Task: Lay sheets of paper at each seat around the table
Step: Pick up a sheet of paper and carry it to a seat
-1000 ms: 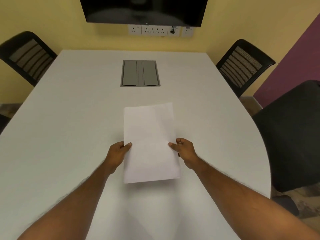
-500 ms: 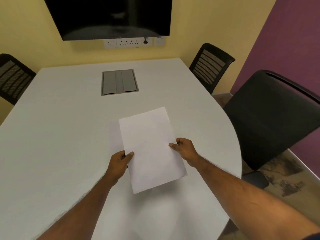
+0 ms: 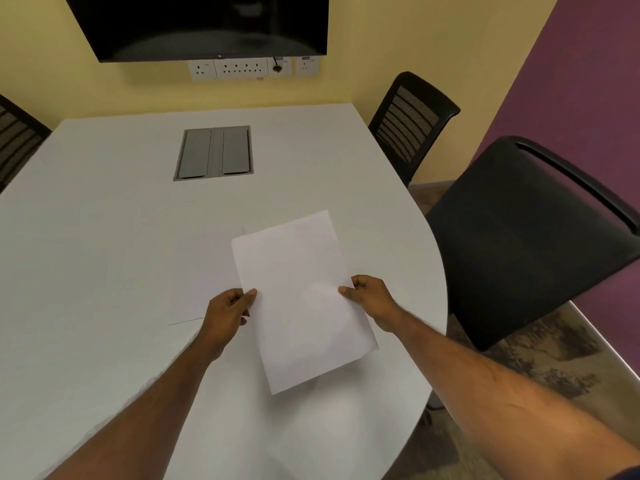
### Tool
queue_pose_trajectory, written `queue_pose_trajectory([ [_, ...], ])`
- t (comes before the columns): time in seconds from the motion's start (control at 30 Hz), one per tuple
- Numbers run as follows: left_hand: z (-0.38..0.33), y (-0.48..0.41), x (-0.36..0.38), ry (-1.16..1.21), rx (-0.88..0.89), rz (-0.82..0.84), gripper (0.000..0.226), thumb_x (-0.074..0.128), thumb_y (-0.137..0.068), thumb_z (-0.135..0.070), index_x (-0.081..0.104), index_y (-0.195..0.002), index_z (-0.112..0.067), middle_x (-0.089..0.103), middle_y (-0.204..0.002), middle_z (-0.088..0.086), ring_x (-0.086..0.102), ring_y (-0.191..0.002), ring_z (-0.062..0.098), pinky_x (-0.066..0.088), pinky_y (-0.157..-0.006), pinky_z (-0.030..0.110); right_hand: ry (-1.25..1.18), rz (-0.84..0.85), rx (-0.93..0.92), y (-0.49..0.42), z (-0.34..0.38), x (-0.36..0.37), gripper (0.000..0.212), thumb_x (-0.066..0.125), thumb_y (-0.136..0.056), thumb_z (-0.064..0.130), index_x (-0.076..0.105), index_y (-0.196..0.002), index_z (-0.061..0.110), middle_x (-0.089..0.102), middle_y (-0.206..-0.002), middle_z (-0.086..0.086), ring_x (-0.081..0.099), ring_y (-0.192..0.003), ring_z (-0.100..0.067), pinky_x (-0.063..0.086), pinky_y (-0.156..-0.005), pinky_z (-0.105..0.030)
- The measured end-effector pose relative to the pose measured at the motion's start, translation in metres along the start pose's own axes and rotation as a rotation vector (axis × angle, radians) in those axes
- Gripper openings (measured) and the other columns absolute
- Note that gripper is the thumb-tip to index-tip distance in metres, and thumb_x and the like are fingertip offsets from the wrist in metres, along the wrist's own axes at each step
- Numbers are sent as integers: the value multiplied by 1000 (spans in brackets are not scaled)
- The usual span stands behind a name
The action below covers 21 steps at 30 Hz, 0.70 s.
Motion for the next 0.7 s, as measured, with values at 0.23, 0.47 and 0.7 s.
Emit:
queue_pose_trajectory([
  [0.23,-21,-46,25,2,19,38,28,65,-92,-25,64,-82,1,60,-69,8,54,-67,21,43,-63,33,74,-15,66,-8,-11,-39,20,74,-85,19,69,-97,3,73,-98,-8,69,-83,-20,56,-73,-32],
  [0.47,-14,-60,70,17,-11,58,32,63,-93,-22,56,-65,-9,54,-62,6,49,-58,19,45,-63,33,88,-68,115,-15,-30,-79,28,73,-86,26,68,-97,1,73,-97,-7,68,-84,-22,54,-70,-30],
  [0.7,16,-68,105,72,-121,-47,31,58,-96,-22,51,-68,-11,52,-68,6,47,-62,20,46,-65,33,160,-61,216,-35,-65,-125,28,74,-84,30,71,-96,5,71,-96,-12,63,-81,-21,49,-73,-33],
])
Point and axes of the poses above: each hand's wrist, its own y-axis away from the middle knuckle, its own x-axis out of the palm, z = x × y, the point moved 9 cm from there along -y, towards the middle knuckle
